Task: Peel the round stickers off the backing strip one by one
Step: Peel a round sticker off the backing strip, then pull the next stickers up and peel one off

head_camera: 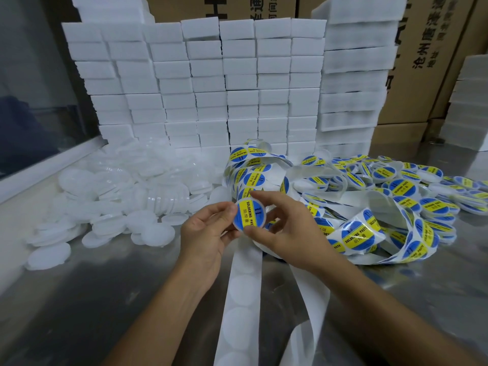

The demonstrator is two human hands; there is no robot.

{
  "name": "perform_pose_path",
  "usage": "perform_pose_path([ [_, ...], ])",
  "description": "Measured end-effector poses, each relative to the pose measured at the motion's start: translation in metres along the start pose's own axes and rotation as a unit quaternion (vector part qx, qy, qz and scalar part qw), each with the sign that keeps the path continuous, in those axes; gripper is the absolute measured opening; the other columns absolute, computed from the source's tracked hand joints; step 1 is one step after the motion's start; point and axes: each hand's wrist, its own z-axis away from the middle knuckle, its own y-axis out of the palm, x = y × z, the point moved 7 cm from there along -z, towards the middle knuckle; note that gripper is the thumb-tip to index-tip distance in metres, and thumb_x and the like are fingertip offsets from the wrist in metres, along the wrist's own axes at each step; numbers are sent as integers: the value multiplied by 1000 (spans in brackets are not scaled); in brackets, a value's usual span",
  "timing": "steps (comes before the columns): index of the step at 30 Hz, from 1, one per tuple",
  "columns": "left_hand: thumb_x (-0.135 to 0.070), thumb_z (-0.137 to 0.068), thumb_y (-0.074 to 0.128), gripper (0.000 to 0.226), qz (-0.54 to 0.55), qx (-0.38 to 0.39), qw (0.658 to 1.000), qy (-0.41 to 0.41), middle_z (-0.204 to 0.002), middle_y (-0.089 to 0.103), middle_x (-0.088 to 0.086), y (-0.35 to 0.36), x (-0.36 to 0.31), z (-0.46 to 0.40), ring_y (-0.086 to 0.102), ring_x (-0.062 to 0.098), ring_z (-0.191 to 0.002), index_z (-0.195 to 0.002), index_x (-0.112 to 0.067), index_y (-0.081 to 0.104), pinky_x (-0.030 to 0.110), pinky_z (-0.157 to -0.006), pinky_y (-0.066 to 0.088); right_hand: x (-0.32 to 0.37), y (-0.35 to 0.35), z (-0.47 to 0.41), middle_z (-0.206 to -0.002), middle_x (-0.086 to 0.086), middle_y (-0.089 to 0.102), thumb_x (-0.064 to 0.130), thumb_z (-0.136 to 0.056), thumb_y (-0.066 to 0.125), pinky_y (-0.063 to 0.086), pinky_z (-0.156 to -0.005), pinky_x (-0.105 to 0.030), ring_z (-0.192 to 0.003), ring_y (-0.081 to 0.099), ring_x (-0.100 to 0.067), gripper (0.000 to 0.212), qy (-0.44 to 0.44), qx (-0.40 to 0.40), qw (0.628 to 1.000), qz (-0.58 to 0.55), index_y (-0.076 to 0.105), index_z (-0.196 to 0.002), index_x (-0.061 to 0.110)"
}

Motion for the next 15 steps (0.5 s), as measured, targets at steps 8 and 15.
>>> perform_pose_path([
  [8,-28,-68,72,9,-16,2,1000,13,-79,76,7,2,-4,1,72,17,-68,-69,-22,78,25,-53,54,18,-5,6,-120,2,61,46,-73,79,46,-76,-10,-98,57,0,70,-115,-35,989,91,62,-130,10],
  [15,-39,-84,71,11,-211,-31,974,79,-80,74,-9,-8,5,-5,64,8,-68,-79,-30,74,16,-58,51,13,-21,5,-112,6,69,38,-86,73,47,-92,-31,-103,61,-12,39,-70,-97,985,121,69,-119,17],
])
